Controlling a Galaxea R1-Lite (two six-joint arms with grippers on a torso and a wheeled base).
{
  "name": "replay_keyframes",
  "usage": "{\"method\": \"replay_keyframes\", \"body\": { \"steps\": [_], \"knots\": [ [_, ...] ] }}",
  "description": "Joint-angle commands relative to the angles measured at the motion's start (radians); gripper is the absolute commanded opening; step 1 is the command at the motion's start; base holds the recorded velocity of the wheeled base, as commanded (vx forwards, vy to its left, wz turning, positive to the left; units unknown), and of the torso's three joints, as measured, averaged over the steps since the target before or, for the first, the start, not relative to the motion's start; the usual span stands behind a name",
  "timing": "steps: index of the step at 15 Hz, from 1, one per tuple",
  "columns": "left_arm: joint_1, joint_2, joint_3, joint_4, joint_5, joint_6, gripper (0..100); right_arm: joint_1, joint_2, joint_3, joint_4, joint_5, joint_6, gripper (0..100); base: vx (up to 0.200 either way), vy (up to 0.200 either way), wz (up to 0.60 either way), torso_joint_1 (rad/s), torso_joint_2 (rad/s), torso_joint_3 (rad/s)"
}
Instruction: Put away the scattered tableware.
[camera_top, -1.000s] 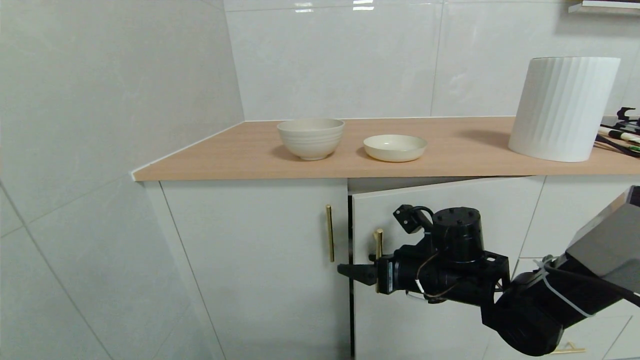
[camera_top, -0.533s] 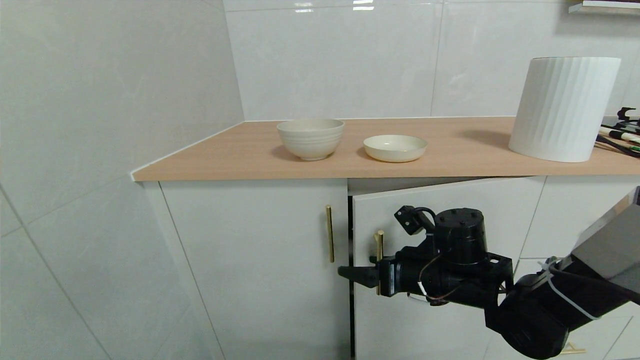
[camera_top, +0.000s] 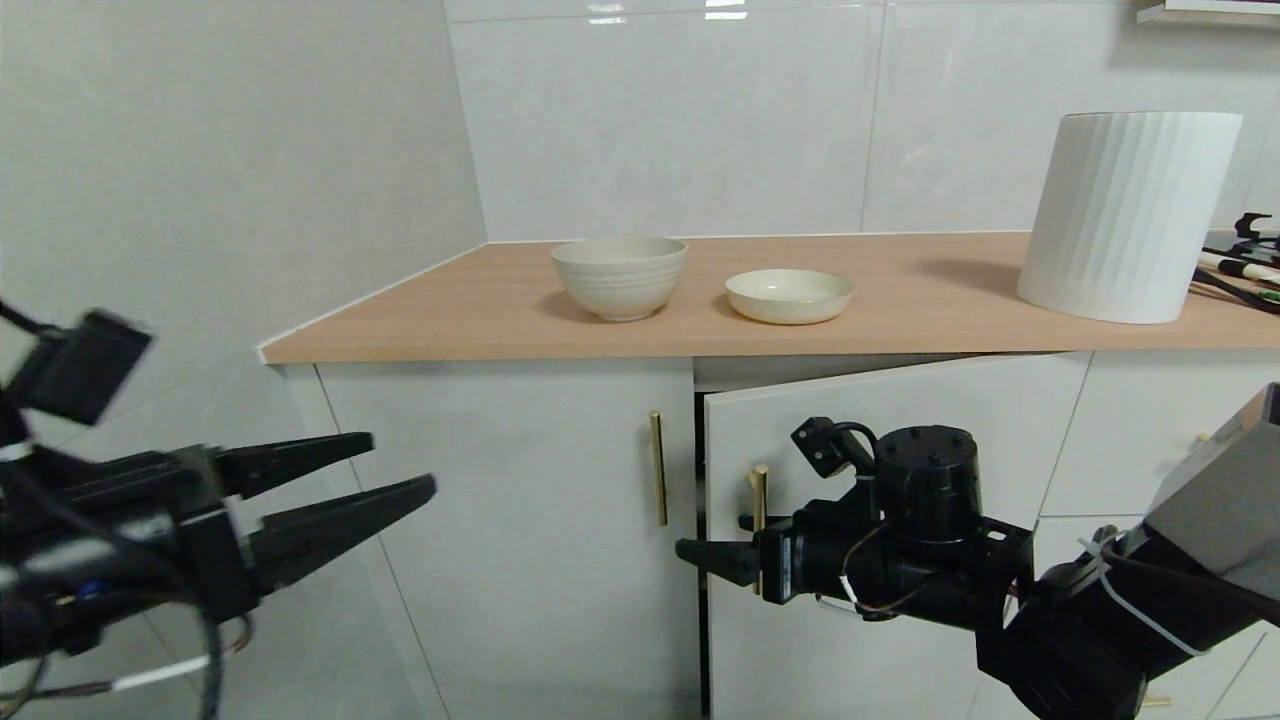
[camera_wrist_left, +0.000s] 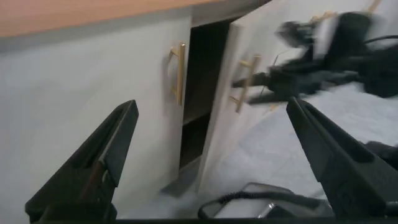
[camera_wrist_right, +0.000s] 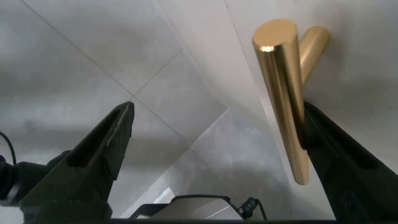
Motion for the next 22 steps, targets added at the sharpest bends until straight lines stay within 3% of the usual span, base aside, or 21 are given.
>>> {"method": "replay_keyframes", "body": {
  "steps": [1, 3, 4, 9, 12, 14, 16, 17, 18, 22],
  "knots": [
    [-0.142, 0.482, 0.104, -0.445, 0.056, -0.091, 100, 0.002, 0.000, 0.000, 0.001, 0.003, 0.001, 100, 0.000, 0.000, 0.00, 0.000, 0.00, 0.000],
    [-0.207, 0.514, 0.130, -0.556, 0.085, -0.189, 100, 0.002, 0.005, 0.000, 0.001, 0.003, 0.001, 100, 0.000, 0.000, 0.00, 0.000, 0.00, 0.000],
    [-0.224, 0.515, 0.133, -0.560, 0.085, -0.202, 0, 0.002, 0.006, 0.000, 0.001, 0.003, 0.001, 100, 0.000, 0.000, 0.00, 0.000, 0.00, 0.000],
    [-0.241, 0.537, 0.096, -0.613, 0.085, -0.205, 0, 0.002, 0.006, 0.000, 0.001, 0.003, 0.003, 100, 0.000, 0.000, 0.00, 0.000, 0.00, 0.000],
    [-0.242, 0.594, -0.039, -0.630, 0.080, -0.203, 0, 0.002, 0.005, 0.001, 0.001, 0.003, 0.004, 100, 0.000, 0.000, 0.00, 0.000, 0.00, 0.000],
    [-0.247, 0.624, -0.080, -0.626, 0.077, -0.202, 0, 0.007, 0.006, 0.001, 0.001, 0.003, 0.004, 100, 0.000, 0.000, 0.00, 0.000, 0.00, 0.000],
    [-0.307, 0.718, -0.068, -0.656, 0.092, -0.203, 0, 0.011, 0.009, 0.010, 0.001, 0.005, 0.004, 100, 0.000, 0.000, 0.00, 0.000, 0.00, 0.000],
    [-0.342, 0.756, -0.057, -0.705, 0.135, -0.205, 0, 0.013, 0.008, 0.015, 0.000, 0.005, 0.004, 100, 0.000, 0.000, 0.00, 0.000, 0.00, 0.000],
    [-0.348, 0.791, -0.079, -0.756, 0.165, -0.211, 0, 0.013, 0.009, 0.014, 0.000, 0.005, 0.004, 100, 0.000, 0.000, 0.00, 0.000, 0.00, 0.000],
    [-0.371, 0.867, -0.129, -0.822, 0.175, -0.212, 0, 0.013, 0.034, 0.017, -0.028, 0.003, 0.003, 100, 0.000, 0.000, 0.00, 0.000, 0.00, 0.000]
  ]
}}
